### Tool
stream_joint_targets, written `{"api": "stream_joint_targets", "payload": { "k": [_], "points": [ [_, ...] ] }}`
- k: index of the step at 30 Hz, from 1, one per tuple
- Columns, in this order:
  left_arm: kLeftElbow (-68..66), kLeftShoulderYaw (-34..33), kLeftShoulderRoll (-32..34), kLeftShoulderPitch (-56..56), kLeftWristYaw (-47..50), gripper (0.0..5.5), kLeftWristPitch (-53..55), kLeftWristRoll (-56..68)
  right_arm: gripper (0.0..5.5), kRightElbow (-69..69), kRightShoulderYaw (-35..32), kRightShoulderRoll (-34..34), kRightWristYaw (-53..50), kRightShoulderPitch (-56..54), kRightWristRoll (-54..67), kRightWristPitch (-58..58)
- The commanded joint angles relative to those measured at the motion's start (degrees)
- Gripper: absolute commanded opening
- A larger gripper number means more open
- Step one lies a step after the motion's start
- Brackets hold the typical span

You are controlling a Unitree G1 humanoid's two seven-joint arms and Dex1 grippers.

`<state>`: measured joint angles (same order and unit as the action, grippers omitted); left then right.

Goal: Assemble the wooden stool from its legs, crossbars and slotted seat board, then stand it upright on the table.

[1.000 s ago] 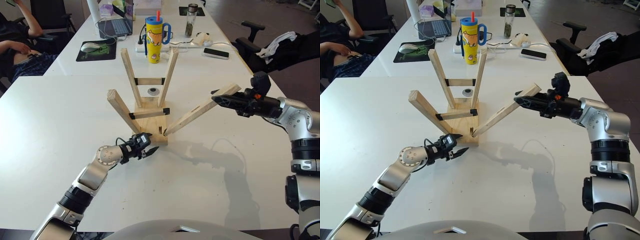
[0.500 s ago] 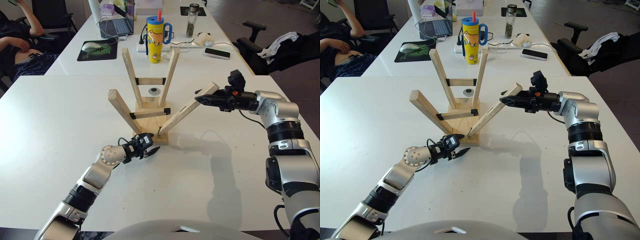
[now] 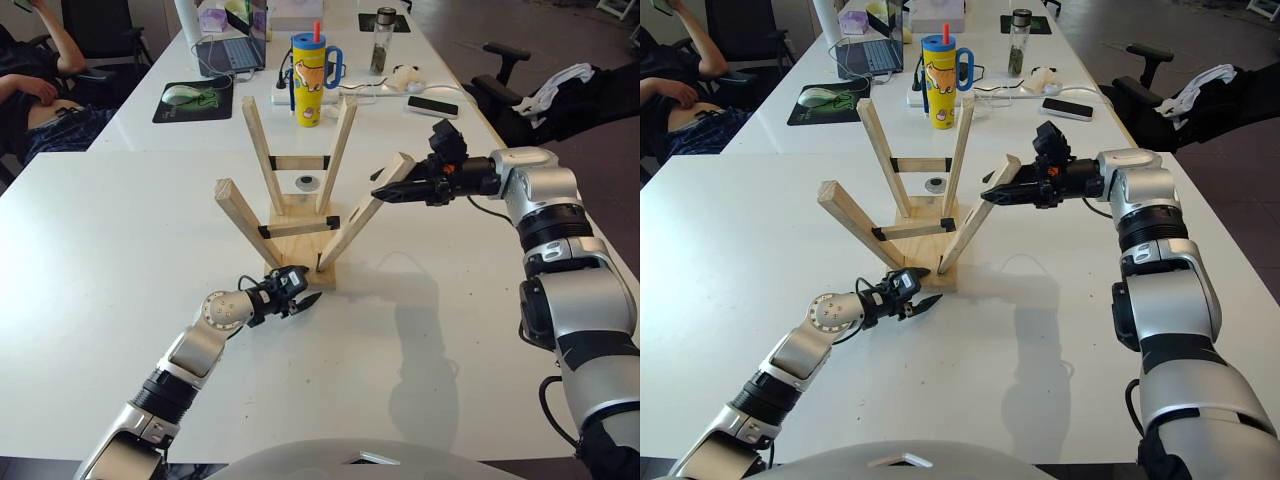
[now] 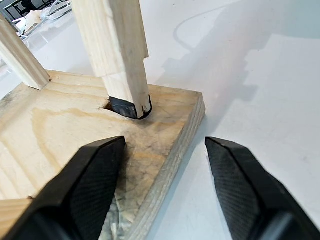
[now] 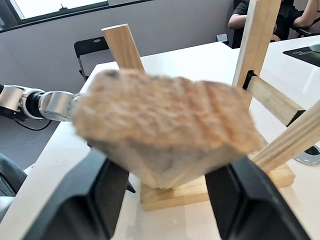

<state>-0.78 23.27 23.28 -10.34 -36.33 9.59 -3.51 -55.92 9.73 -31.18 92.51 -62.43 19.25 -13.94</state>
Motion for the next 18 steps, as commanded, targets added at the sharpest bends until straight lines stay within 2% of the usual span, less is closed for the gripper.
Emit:
{"api": "stream_joint_targets", "payload": {
  "k": [1,9,14,18],
  "points": [
    [-1.4,1.4,0.0,1.7,-1.5,2.97,1.3,-1.0,2.07,0.4,4.3,-0.5,0.0,-1.8,-3.4,4.6],
    [-1.2,1.7,-0.3,2.4,-1.4,2.97,1.5,-1.0,2.07,3.9,9.8,-1.3,0.0,-1.4,-2.6,7.2],
    [-0.9,1.8,0.5,2.8,-2.4,2.97,1.5,-1.0,2.07,8.2,13.1,-2.7,0.0,2.4,-2.5,8.2],
    [-0.7,1.7,0.7,3.0,-2.4,2.97,1.6,-0.9,2.07,10.9,12.6,-1.5,0.0,4.3,-2.3,6.1]
  ]
}}
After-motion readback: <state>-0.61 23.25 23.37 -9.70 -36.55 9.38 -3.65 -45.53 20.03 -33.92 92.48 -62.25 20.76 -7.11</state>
